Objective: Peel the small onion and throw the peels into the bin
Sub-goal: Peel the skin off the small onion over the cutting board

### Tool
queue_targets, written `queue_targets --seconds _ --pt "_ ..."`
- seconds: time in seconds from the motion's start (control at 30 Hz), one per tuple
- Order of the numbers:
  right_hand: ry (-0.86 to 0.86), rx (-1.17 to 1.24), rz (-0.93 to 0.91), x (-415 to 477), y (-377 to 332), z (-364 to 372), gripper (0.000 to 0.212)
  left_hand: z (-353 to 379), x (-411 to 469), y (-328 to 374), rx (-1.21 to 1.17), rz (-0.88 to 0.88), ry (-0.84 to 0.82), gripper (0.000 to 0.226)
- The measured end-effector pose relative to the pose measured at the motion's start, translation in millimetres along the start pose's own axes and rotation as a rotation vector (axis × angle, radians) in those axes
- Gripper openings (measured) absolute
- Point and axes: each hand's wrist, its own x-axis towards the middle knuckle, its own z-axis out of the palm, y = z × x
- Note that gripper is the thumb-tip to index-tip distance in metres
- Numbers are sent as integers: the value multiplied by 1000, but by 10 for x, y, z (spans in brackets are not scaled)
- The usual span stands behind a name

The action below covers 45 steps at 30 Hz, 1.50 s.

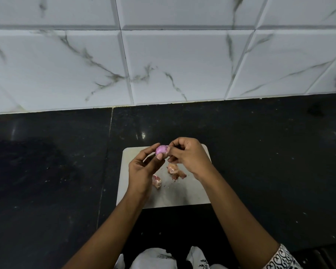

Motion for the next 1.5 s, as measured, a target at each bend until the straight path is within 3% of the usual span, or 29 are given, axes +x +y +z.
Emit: queue_targets --seconds 0.23,0.5,0.7,0.87,1.0,1.3,1.5 --pt "76 -86 13 92 210 -107 6 -26 39 -8 -78 -72 85 22" --pt "-46 -459 -18 135 398 -76 23 -105 47 -122 -75 -73 50 32" --pt "57 -429 -82 85 342 -88 9 -155 51 -147 27 -46 40 31" --pt "27 -232 -101 21 210 -21 19 -145 26 -119 311 152 47 33" --pt "22 -264 -139 -17 116 40 25 -134 21 -108 438 281 54 31" --pt "62 -311 -165 -17 109 15 18 -100 -12 -54 278 193 5 33" --pt "60 -333 -167 -16 97 -2 17 -96 -28 -7 370 242 -14 31"
